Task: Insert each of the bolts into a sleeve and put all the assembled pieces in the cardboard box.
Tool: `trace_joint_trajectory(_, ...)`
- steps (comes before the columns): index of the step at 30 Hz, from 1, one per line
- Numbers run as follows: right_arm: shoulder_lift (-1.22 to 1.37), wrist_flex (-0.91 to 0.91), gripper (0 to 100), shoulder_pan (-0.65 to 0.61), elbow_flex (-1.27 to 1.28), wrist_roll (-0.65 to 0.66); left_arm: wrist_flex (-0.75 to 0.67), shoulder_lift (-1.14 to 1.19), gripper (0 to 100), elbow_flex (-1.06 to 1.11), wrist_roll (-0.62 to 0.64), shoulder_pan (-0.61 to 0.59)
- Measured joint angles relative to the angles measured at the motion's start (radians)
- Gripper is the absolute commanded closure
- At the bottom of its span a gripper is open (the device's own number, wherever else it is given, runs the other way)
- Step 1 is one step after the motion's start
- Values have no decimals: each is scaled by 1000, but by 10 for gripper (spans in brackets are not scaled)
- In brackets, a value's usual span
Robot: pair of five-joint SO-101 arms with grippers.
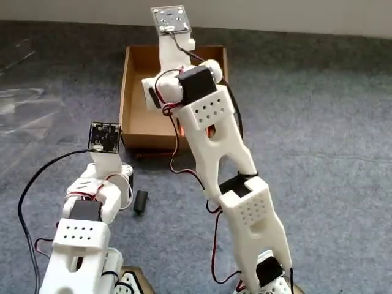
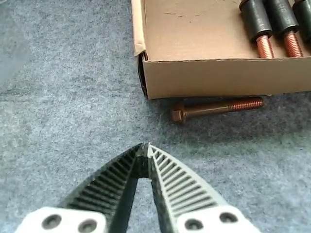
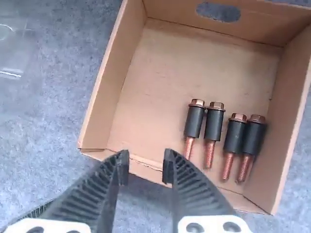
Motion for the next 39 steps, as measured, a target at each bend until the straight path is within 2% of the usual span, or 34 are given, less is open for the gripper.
trace_joint_trajectory(9,-8,0,889,-2,6,-54,0,0,989,0,0,2)
trace_joint_trajectory(14,-48,0,889,-2,132,-58,0,0,989,0,0,2)
trace_joint_trajectory(24,-473,-6,890,-2,506,-83,0,0,989,0,0,2)
trace_joint_trajectory(31,-767,-275,890,-29,1037,-46,0,0,989,0,26,2)
trace_joint_trajectory(39,-1120,-875,874,-164,1929,-44,0,0,988,0,34,-78)
